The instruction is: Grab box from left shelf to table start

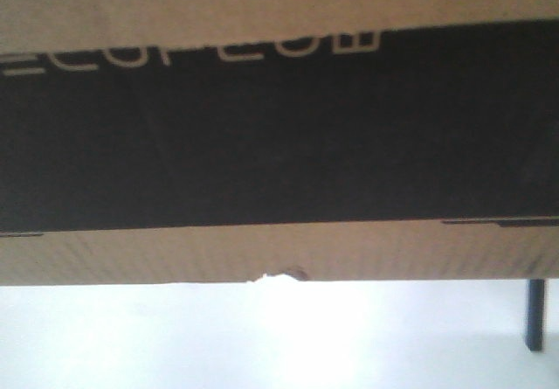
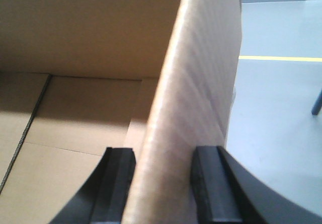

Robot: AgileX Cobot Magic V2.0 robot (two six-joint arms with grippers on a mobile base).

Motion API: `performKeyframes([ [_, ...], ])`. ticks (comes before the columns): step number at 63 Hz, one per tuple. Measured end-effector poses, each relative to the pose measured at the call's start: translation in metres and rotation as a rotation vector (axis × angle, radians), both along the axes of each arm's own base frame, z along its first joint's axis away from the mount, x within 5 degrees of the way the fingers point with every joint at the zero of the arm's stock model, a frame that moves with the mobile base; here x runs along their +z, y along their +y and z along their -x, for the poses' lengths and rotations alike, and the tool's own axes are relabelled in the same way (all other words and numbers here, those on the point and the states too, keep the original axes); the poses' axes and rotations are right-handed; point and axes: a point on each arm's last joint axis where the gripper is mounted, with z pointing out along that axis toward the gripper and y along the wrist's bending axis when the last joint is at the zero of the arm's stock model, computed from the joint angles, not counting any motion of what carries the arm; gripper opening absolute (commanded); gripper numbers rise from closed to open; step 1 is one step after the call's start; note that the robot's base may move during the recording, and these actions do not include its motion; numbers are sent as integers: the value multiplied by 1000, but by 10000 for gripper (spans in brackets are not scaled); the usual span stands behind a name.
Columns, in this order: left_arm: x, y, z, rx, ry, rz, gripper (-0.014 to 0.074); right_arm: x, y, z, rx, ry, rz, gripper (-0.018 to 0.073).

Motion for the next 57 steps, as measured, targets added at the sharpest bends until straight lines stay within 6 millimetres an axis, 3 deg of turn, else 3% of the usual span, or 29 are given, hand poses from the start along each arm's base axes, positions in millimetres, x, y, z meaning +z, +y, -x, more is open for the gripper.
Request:
performKeyframes([
  [57, 0, 0, 0, 0, 1, 0, -12, 0, 0, 0, 0, -2, 0, 56],
])
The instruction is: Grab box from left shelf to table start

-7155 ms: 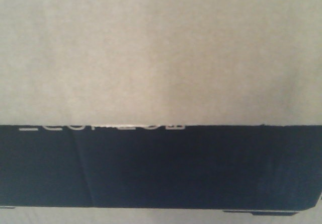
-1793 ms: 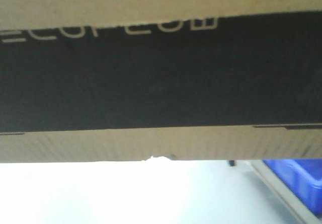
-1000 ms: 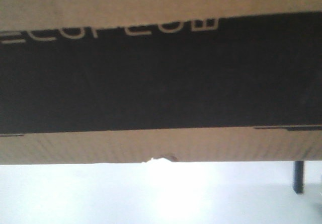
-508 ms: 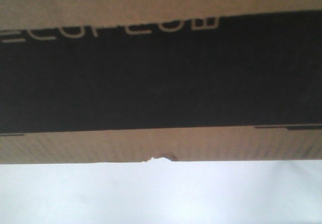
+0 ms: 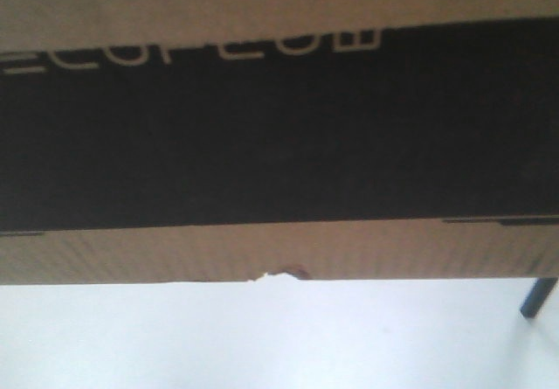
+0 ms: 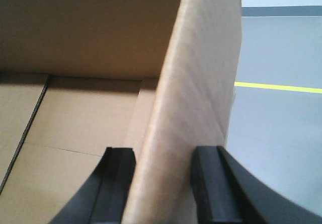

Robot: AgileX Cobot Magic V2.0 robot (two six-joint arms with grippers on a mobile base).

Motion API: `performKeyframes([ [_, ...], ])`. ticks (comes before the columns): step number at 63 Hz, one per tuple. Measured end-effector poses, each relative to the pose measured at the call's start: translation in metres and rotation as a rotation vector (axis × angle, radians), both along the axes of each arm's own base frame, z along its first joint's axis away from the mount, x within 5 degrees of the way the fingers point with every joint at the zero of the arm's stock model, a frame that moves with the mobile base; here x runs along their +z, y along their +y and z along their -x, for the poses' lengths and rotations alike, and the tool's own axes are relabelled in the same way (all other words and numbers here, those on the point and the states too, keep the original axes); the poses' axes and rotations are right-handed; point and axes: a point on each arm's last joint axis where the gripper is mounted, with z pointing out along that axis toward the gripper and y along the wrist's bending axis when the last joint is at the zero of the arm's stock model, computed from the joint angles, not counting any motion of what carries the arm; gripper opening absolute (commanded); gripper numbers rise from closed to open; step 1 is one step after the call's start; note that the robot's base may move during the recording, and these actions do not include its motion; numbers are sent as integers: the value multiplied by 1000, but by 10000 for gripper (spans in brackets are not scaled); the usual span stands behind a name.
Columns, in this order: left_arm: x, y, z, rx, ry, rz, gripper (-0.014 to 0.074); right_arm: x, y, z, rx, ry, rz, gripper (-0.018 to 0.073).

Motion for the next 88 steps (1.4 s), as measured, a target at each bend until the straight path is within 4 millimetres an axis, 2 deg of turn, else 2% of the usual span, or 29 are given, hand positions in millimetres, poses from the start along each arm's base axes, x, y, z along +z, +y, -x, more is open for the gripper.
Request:
performKeyframes([
  [88, 0, 0, 0, -1, 0, 1, -12, 0, 0, 0, 1, -1, 3, 56],
])
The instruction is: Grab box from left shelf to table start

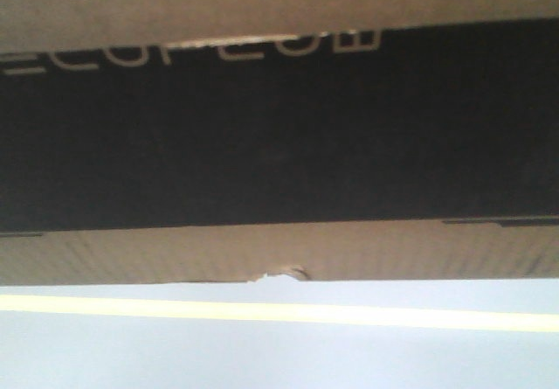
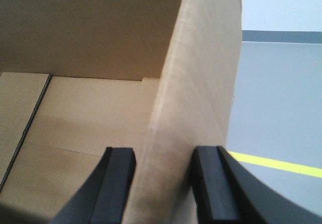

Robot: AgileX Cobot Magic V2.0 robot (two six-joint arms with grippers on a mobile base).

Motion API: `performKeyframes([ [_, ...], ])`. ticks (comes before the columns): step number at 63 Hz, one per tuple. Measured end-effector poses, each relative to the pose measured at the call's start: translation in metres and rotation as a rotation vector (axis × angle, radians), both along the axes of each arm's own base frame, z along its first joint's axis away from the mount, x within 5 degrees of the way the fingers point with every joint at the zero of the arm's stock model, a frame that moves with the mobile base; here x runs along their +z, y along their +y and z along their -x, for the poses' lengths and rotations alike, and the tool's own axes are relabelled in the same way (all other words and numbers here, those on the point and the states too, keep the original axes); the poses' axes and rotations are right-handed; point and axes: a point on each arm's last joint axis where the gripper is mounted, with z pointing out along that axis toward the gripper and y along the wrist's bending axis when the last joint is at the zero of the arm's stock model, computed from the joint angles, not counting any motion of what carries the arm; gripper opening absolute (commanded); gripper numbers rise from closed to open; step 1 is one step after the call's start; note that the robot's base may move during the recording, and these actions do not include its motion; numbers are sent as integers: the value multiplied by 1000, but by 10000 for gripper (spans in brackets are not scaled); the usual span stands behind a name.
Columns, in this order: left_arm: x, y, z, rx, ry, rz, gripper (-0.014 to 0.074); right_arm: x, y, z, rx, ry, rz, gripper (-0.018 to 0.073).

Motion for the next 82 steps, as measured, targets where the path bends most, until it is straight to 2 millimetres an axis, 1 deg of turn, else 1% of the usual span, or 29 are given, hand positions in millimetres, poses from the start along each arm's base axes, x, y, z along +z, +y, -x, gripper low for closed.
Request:
performKeyframes([
  [82, 0, 0, 0, 0, 0, 0, -12, 0, 0, 0, 0, -1, 2, 56],
])
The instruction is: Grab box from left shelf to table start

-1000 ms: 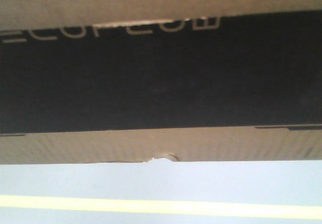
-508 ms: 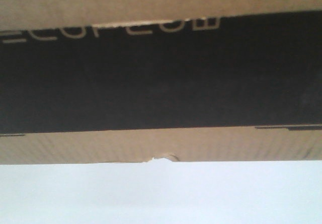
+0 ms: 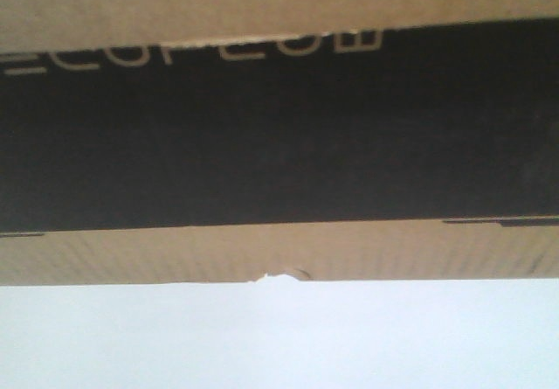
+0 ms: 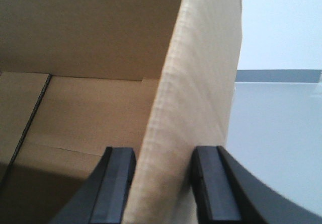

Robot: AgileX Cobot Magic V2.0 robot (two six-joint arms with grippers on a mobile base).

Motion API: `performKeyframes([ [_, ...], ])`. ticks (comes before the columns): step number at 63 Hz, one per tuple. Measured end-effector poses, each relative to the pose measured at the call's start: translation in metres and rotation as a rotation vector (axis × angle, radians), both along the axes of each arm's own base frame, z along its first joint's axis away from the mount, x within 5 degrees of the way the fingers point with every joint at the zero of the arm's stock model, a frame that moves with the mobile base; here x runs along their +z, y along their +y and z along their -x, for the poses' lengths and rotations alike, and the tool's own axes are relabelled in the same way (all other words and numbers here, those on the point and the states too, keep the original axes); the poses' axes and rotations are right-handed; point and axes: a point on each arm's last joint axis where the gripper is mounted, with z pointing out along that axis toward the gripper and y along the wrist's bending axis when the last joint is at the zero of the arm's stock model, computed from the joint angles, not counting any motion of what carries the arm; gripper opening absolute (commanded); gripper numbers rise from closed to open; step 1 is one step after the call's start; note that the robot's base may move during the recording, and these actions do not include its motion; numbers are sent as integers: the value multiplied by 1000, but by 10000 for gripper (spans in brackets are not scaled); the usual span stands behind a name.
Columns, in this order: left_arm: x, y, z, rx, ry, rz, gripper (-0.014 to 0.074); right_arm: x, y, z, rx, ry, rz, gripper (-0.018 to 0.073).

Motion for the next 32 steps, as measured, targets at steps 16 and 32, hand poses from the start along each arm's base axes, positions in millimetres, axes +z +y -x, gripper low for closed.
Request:
performKeyframes([
  [16, 0, 0, 0, 0, 0, 0, -12, 0, 0, 0, 0, 0, 0, 56],
  [32, 0, 0, 0, 0, 0, 0, -12, 0, 0, 0, 0, 0, 0, 56],
])
